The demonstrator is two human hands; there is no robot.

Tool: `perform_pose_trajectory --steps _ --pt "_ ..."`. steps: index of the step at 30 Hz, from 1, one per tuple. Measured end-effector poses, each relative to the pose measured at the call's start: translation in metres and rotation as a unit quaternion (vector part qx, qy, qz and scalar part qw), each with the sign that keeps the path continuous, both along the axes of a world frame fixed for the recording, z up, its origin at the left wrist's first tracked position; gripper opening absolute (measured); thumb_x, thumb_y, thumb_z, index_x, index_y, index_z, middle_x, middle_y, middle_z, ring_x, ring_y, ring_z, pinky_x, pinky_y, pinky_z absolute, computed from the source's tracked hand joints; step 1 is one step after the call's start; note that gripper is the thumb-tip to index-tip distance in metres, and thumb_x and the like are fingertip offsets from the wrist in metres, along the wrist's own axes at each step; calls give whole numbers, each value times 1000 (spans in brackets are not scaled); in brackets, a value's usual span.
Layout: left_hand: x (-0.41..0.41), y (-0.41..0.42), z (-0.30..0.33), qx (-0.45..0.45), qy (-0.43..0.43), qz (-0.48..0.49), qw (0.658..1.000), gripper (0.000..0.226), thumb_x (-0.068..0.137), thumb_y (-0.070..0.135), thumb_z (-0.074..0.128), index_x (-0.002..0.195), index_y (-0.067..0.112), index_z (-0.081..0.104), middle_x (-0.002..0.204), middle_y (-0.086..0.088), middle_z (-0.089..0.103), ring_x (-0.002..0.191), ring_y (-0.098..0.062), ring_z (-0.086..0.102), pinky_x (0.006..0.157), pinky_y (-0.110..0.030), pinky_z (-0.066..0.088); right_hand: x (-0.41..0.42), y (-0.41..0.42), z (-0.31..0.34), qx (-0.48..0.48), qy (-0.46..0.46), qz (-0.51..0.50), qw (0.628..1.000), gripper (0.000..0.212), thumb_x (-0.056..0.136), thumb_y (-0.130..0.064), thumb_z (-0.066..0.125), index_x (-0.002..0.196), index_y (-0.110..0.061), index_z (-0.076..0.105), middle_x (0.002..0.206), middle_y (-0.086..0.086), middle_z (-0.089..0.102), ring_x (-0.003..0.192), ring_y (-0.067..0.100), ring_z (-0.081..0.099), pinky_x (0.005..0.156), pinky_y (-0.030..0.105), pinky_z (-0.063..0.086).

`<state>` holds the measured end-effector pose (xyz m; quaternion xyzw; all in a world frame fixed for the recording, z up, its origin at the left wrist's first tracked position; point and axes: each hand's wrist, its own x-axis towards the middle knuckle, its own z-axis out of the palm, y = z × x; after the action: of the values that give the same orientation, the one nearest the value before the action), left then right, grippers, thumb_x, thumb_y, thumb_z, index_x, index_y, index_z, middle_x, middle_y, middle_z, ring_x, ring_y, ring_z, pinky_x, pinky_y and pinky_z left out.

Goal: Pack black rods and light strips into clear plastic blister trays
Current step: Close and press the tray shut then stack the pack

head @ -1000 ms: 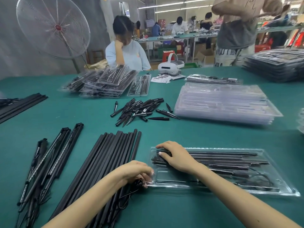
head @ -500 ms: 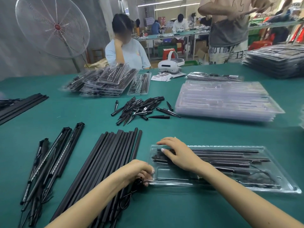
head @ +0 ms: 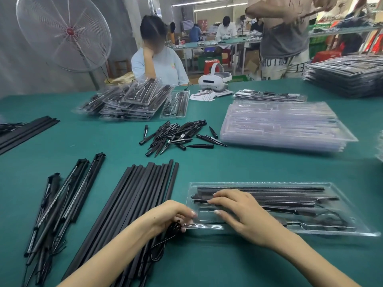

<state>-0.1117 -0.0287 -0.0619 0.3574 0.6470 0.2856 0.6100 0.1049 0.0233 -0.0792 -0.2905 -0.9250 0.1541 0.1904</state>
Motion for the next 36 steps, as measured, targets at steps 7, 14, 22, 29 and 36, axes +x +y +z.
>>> perform_pose_trajectory --steps 7,14,22,29,36 --pt "8 -5 6 -34 -144 70 987 17 58 7 64 59 12 48 50 -2 53 36 -9 42 35 -16 35 36 -82 7 -26 294 -80 952 29 92 -44 54 80 -26 73 77 -16 67 68 6 62 67 18 46" --pt "47 -33 14 -72 -192 48 978 20 60 -4 71 77 -1 61 67 -18 64 43 -22 58 39 -20 46 49 -77 6 -599 518 -284 541 60 74 -45 58 128 -31 35 103 22 68 80 39 71 59 42 60" --pt "70 -61 8 4 -182 57 982 88 49 33 91 122 11 47 79 -20 69 59 -33 67 53 -33 50 68 -68 13 -531 601 -279 528 29 84 -1 60 109 -10 49 102 29 59 66 41 69 52 39 58" --pt "94 -42 36 11 -216 -65 974 78 43 37 88 113 8 69 95 -8 70 74 -25 64 66 -32 53 119 -76 46 -540 475 -223 658 45 66 -13 73 111 -18 68 86 13 65 69 30 62 69 39 54" --pt "197 -29 59 193 -185 -99 959 44 66 14 73 104 -1 58 68 1 66 57 -5 59 54 -14 45 189 -82 100 -408 322 -338 785 63 58 -60 78 104 -18 67 95 6 74 81 18 71 66 33 46"
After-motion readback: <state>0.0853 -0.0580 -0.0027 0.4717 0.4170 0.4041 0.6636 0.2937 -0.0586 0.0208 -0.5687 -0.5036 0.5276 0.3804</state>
